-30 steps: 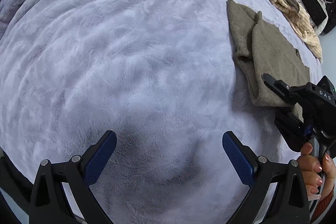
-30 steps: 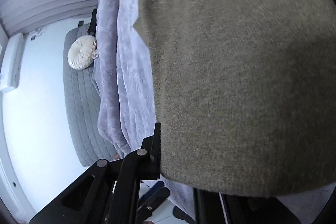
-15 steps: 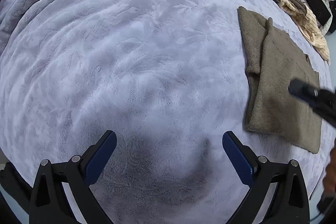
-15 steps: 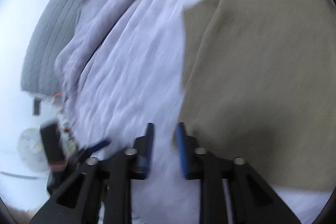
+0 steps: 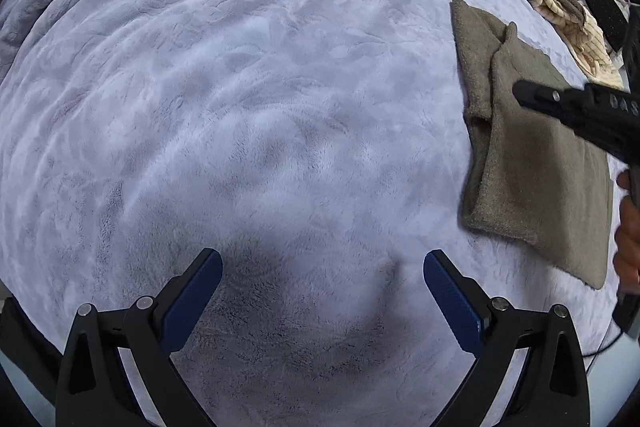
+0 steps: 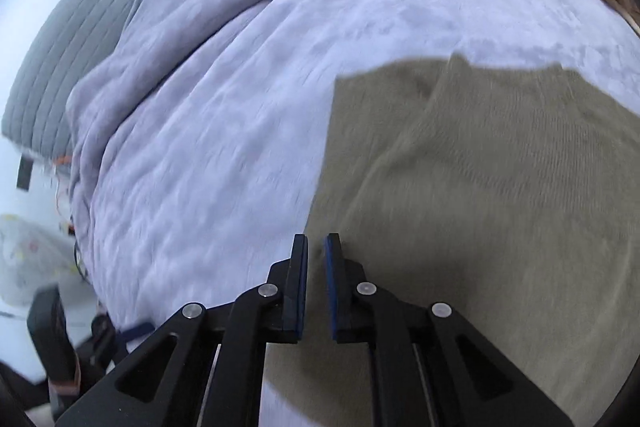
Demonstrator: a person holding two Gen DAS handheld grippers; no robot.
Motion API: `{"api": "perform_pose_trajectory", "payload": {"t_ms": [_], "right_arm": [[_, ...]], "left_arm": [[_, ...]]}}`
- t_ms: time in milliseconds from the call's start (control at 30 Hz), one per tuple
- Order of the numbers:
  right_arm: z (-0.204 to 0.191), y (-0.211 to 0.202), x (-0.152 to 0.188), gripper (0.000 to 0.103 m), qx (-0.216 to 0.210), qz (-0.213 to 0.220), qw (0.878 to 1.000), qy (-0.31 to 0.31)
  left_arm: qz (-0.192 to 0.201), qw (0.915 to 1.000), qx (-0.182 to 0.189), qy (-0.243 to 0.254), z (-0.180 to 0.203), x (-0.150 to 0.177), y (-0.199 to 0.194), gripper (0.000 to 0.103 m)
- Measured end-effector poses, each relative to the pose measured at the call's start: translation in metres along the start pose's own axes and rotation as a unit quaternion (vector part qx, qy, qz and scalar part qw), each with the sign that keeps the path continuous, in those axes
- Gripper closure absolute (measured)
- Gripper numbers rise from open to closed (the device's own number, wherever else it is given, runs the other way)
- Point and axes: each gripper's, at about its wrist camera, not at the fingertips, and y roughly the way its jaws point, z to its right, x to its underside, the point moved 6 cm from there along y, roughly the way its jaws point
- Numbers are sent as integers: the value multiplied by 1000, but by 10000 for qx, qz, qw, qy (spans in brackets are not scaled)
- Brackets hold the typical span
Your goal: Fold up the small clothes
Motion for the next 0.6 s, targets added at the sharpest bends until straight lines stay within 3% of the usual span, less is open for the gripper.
{"api": "perform_pose_trajectory", "payload": {"t_ms": [167, 367, 500, 600], "right_arm": [[10, 2, 57, 93, -120, -516, 9982, 292], [38, -14, 101, 92, -141, -569, 9957, 716], [48, -21, 110, 68, -183, -535, 9943, 907], [51, -25, 113, 65, -228, -434, 9936, 1014]], "left_arm": [[6, 10000, 74, -42, 8, 1, 1, 2], [-8, 9999, 81, 138, 20, -3, 2, 2], [12, 9997, 103, 238, 27, -7, 2, 2], [-16, 9995, 146, 275, 31, -10, 4, 2]]}}
